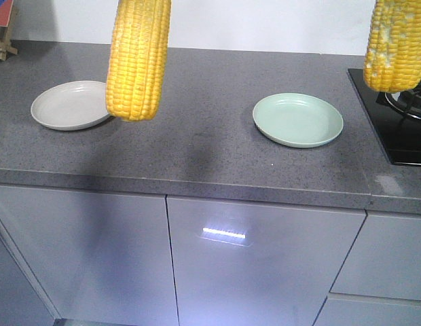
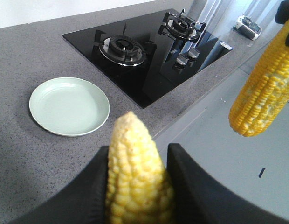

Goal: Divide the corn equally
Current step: 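Drive the base toward the white and pale green plates, then approach the pale green plate while holding both cobs up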

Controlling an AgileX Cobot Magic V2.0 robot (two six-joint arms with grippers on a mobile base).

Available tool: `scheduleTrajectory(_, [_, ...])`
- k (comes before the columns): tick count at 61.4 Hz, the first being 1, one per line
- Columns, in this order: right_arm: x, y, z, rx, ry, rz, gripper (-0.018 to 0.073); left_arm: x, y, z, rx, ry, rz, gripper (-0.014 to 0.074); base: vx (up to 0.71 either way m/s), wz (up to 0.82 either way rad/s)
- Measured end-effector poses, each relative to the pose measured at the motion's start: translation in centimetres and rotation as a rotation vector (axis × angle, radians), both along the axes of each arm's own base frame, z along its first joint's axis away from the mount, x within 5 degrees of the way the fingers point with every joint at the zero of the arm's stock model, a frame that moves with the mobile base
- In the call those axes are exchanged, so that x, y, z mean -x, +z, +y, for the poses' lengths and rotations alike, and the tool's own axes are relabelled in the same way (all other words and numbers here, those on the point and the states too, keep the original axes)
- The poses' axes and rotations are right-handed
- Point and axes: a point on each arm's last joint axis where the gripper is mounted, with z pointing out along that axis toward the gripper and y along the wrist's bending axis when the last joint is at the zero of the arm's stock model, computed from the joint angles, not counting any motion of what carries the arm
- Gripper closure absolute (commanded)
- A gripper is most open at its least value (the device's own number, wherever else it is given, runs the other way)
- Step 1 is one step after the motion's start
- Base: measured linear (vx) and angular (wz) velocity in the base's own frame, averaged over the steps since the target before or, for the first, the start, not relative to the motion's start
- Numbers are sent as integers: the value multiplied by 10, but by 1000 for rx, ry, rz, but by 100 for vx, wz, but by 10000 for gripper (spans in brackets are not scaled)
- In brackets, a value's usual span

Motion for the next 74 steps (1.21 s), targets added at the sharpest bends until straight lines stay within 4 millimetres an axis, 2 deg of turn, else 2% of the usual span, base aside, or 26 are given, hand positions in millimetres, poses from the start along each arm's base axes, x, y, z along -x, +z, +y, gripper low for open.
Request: scheduleTrajectory(74, [0, 0, 0, 0, 0, 0, 564, 0, 0, 0, 0, 0, 0, 604, 8, -4])
